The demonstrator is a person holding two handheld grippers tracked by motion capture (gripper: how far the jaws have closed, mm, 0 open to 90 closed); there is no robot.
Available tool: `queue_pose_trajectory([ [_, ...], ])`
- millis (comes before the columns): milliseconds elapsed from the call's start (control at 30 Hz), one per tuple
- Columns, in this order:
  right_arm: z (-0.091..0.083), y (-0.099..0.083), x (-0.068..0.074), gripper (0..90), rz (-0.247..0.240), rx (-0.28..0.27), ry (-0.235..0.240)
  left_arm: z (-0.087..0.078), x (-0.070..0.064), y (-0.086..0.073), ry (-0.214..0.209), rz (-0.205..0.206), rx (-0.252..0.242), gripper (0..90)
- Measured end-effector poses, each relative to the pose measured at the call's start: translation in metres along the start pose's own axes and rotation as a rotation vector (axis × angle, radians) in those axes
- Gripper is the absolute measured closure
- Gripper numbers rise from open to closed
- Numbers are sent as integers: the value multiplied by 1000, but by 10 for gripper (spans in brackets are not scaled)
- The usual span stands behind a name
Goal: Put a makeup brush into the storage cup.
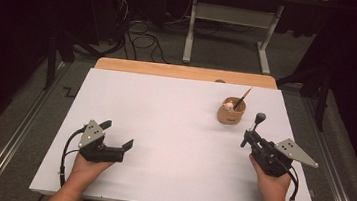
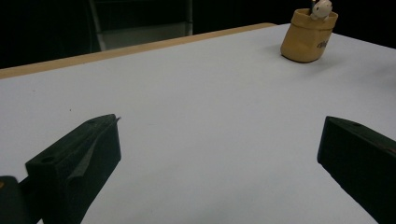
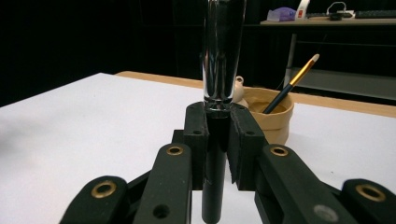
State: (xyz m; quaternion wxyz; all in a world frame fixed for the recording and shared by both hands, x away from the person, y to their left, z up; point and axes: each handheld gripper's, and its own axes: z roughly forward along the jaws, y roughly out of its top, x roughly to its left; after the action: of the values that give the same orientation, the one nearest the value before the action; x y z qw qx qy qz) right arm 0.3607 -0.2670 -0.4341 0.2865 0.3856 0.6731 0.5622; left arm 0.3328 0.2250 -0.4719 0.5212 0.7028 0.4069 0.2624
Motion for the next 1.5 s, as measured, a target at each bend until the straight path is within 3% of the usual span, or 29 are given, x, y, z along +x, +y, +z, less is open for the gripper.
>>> queue_pose_trajectory([
  [133,3,1,-3,806,-12,-2,-12,0,1,0,-4,4,3,2],
  [333,11,6,-10,806,12,2,-22,2,0,0,-24,4,7,2],
  [500,18,18,-13,806,-8,13,-44,1,0,0,-31,6,1,2],
  [1500,75,65,-40,807,37,22,-110,-3,-2,2,-47,29,-16,4],
])
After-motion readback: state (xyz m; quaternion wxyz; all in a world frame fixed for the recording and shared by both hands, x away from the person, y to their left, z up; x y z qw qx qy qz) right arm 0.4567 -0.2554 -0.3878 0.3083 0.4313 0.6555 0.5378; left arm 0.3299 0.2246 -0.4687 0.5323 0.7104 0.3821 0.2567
